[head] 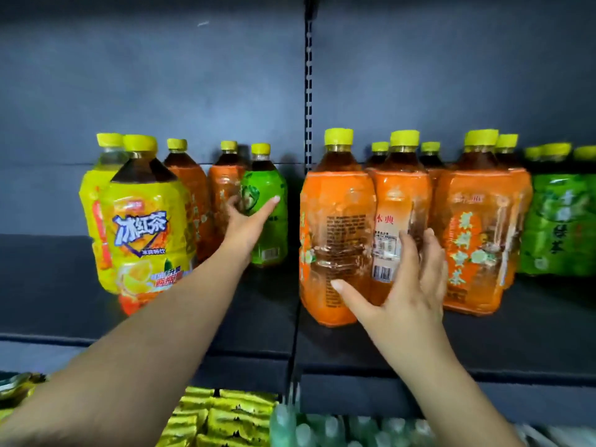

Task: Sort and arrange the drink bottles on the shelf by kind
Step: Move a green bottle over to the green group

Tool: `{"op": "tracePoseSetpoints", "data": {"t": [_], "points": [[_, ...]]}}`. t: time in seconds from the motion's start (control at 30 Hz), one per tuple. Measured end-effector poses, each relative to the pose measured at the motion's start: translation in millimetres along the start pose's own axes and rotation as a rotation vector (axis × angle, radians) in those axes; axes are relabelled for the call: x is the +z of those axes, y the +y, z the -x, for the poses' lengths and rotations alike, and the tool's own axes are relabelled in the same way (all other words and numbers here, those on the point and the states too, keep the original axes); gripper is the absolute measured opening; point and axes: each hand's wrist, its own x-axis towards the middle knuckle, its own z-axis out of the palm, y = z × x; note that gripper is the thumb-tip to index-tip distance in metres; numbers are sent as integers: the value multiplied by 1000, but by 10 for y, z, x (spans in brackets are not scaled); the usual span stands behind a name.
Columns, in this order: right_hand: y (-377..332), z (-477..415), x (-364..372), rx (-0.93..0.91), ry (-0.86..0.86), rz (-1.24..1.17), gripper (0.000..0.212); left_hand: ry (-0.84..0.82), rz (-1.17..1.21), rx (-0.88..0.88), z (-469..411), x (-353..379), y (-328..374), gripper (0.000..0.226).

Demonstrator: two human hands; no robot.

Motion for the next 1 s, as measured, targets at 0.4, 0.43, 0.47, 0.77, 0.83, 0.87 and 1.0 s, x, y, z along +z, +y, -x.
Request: {"op": "tracePoseSetpoints", "data": {"t": [0.4,0.43,0.47,0.77,0.83,0.87,1.0], "points": [[-294,-189,312,226,-51,208,113,64,-50,-68,-164,29,-216,103],[-301,-224,325,229,-64,212,112,81,-78,-60,-118,21,-191,101],[-291,-280,336,234,-78,208,109,97,-102,-50,-51,16,-160,99],[11,-608,128,192,-163,-116,65,126,-168,-52,69,-46,-208,112],[82,-576,-27,115,300,-79,51,126,-163,-34,14,-50,-233,114],[123,-594,-117,110,544,-52,54,125,-160,-24,0,-45,-229,114],[419,-761,-315,493,554,-159,100,115,-156,-27,30,-1,-180,111]]}}
